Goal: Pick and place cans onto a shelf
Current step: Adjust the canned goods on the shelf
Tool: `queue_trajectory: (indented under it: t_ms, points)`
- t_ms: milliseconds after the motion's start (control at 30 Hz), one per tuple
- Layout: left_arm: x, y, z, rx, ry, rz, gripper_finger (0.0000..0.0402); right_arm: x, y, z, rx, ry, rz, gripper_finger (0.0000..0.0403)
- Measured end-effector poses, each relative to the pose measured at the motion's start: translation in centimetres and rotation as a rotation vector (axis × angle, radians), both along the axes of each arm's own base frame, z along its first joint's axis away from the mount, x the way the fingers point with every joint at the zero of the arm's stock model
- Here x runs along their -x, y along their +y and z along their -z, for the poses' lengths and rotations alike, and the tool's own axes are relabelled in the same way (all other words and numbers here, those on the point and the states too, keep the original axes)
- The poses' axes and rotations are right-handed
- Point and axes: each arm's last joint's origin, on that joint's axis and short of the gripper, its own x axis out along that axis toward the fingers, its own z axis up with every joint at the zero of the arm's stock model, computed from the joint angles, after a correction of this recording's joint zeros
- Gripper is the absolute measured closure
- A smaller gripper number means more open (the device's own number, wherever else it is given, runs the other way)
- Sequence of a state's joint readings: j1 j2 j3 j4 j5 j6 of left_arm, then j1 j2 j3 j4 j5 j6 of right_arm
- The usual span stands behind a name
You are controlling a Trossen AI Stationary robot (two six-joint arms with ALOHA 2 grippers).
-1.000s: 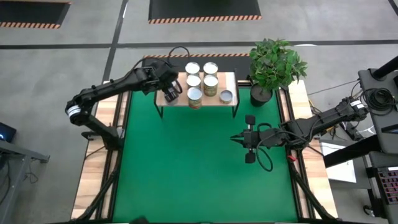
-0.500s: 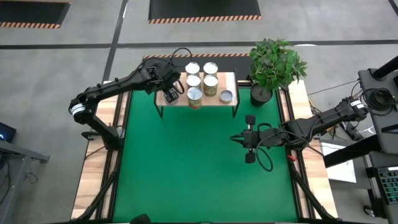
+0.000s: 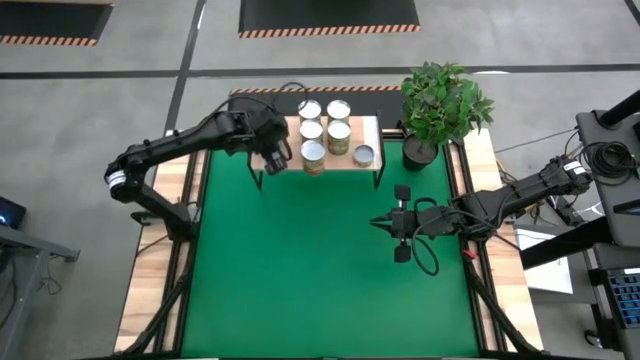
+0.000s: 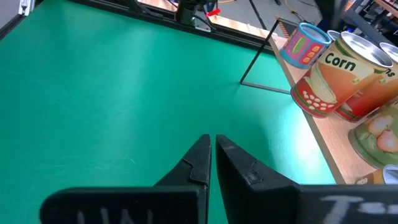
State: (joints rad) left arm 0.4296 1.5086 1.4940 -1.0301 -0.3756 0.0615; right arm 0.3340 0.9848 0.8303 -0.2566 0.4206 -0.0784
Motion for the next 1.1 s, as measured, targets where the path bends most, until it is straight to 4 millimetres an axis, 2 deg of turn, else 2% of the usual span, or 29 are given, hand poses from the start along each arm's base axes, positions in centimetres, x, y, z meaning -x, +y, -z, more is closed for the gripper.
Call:
queue_trajectory:
  t_ms: [167,367,833,1100]
  points:
    - [-0.1,-1.5,0.5,0.128,0.0,0.098,0.0402,0.0,0.0,0.0,0.0,0.0,0.0,0.039]
    - [0.0,-1.5,1.4,0.136,0.022,0.076,0.0402,0.0,0.0,0.0,0.0,0.0,0.0,0.039]
    - [0.2,-1.4,1.4,0.105,0.04,0.049,0.0402,0.0,0.0,0.0,0.0,0.0,0.0,0.039]
    - [-0.2,-1.3,1.2,0.085,-0.007,0.052,0.0402,0.0,0.0,0.0,0.0,0.0,0.0,0.039]
